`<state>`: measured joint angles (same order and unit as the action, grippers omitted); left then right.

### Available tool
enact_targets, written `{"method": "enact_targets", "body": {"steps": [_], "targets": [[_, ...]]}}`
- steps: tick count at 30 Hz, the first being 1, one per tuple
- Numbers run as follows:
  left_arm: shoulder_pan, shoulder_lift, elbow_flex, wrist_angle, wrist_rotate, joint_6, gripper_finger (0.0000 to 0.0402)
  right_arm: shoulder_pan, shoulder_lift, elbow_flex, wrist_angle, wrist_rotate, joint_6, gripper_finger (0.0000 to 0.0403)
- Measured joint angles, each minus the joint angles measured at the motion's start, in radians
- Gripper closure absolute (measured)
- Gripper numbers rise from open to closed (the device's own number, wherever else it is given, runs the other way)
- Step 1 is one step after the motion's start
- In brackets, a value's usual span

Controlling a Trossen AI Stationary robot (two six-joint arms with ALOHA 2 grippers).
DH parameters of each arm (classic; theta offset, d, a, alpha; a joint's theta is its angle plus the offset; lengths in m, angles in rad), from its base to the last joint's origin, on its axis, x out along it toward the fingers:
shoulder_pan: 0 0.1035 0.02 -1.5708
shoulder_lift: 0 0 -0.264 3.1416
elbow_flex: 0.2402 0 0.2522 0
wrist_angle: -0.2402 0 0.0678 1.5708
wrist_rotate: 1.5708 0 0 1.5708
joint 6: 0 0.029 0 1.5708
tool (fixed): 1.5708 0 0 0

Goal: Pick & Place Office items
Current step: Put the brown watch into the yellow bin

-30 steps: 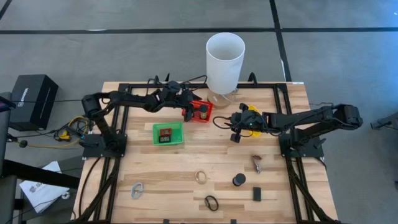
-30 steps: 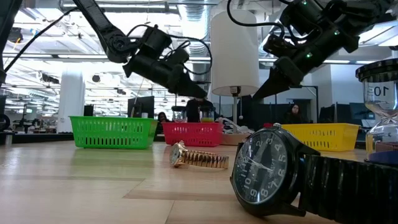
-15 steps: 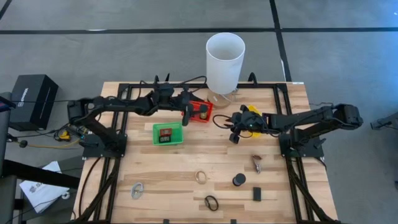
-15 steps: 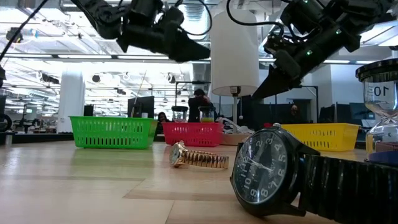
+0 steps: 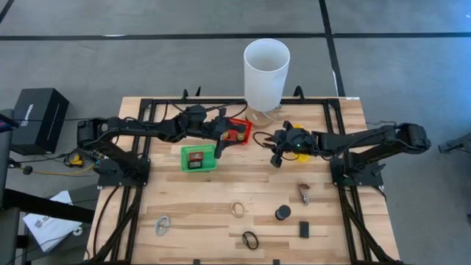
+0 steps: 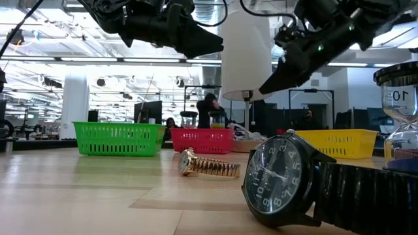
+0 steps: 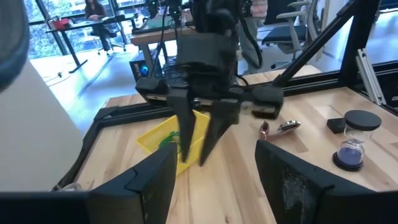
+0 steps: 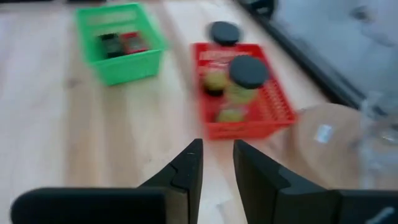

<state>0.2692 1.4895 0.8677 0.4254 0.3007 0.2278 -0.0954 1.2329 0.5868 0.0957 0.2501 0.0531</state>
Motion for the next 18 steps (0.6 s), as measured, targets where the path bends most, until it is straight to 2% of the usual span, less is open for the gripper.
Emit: {"method": "enact_targets", "body": {"steps": [3, 10, 14, 18], "targets": [[-0.001, 0.0, 0.0, -0.004, -0.001, 0.0, 0.0196, 0.012, -0.006, 0.073, -0.183, -0.093, 0.001, 0.0322], [-0.001, 0.0, 0.0, -0.03, -0.001, 0.0, 0.0204, 0.058, 0.049, 0.257, -0.618, -0.095, 0.144, 0.0275], [-0.001, 0.001, 0.0, -0.041, -0.001, 0.0, 0.0208, 0.076, 0.09, 0.327, -0.829, -0.108, 0.313, 0.0232], [-0.001, 0.001, 0.0, -0.044, -0.001, 0.0, 0.0211, 0.103, 0.135, 0.34, -0.988, -0.218, 0.518, 0.02]]}}
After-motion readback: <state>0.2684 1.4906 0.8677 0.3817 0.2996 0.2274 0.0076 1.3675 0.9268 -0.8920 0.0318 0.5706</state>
